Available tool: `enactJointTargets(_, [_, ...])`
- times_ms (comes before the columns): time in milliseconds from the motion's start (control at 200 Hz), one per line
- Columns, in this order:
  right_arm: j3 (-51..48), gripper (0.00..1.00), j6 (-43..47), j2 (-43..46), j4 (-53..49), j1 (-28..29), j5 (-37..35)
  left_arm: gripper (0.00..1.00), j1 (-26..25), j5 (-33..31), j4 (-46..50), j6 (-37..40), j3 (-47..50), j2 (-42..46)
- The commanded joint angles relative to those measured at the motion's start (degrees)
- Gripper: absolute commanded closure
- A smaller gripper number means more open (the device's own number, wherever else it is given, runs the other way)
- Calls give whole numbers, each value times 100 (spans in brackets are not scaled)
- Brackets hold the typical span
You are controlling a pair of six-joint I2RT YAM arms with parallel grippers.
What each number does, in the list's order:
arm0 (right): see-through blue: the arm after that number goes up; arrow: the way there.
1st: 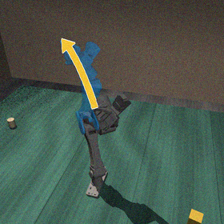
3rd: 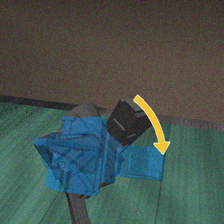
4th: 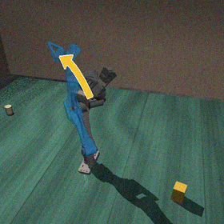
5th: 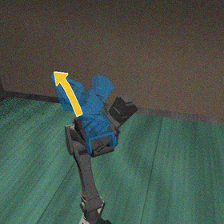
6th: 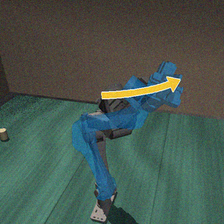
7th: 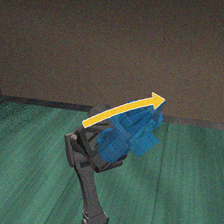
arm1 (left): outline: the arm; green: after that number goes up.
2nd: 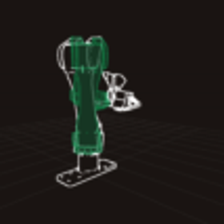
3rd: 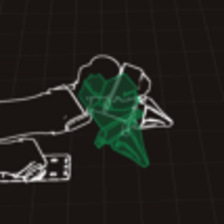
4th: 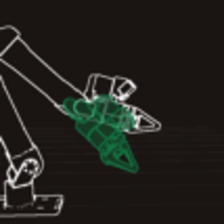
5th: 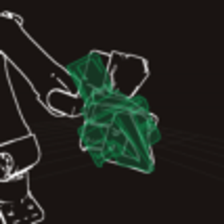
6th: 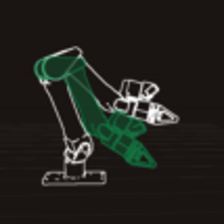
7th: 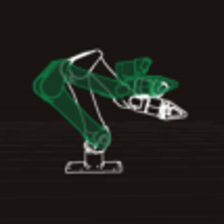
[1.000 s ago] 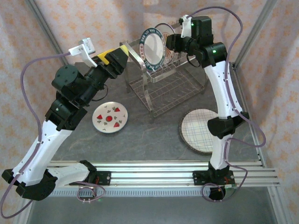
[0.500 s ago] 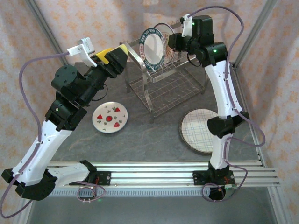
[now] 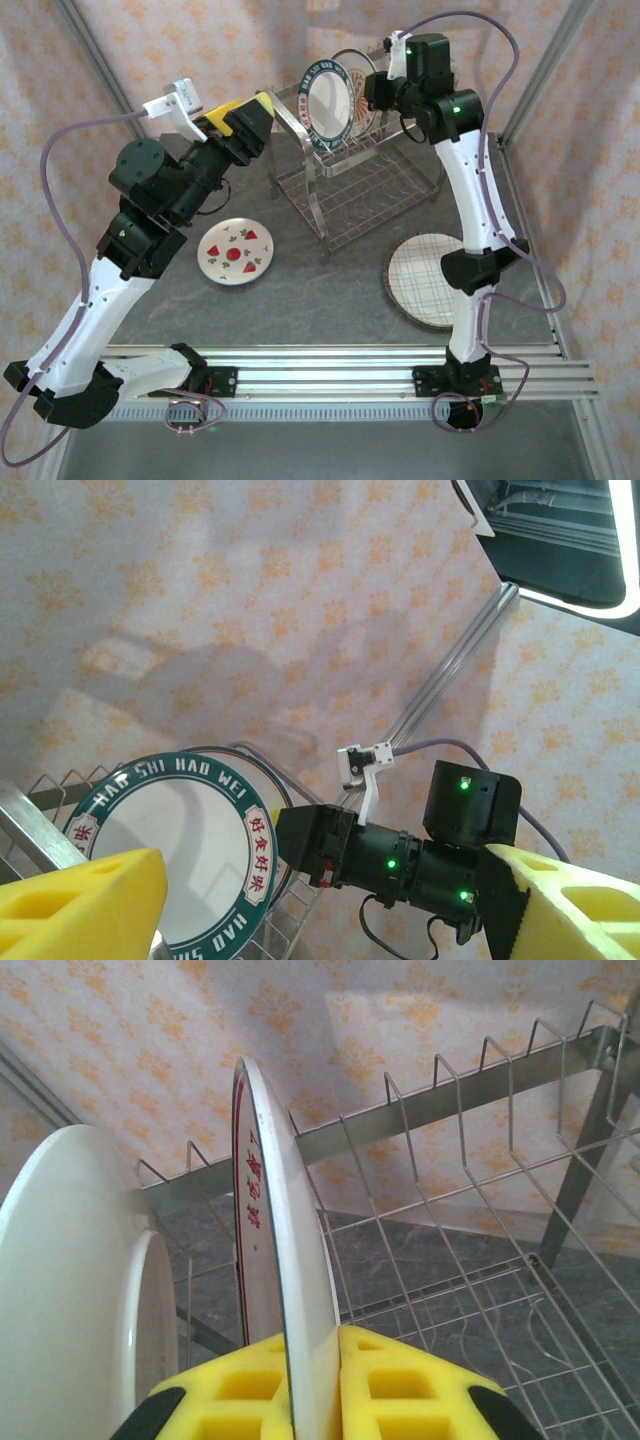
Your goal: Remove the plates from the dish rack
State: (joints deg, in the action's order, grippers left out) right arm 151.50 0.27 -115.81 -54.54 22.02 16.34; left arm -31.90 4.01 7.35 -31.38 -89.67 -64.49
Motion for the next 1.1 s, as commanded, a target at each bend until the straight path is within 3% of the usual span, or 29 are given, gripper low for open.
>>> enactJointTargets(0, [240,97,75,73,249,292,-326,19,-53,-23,-252,132,-166,2])
enactJointTargets(475, [275,100,416,375,639,586,-1752,19,-55,37,-326,90,-218,-46])
enactJointTargets(1096, [315,100,720,812,1015,590,-2829,19,-73,221,-470,-199,-309,-208])
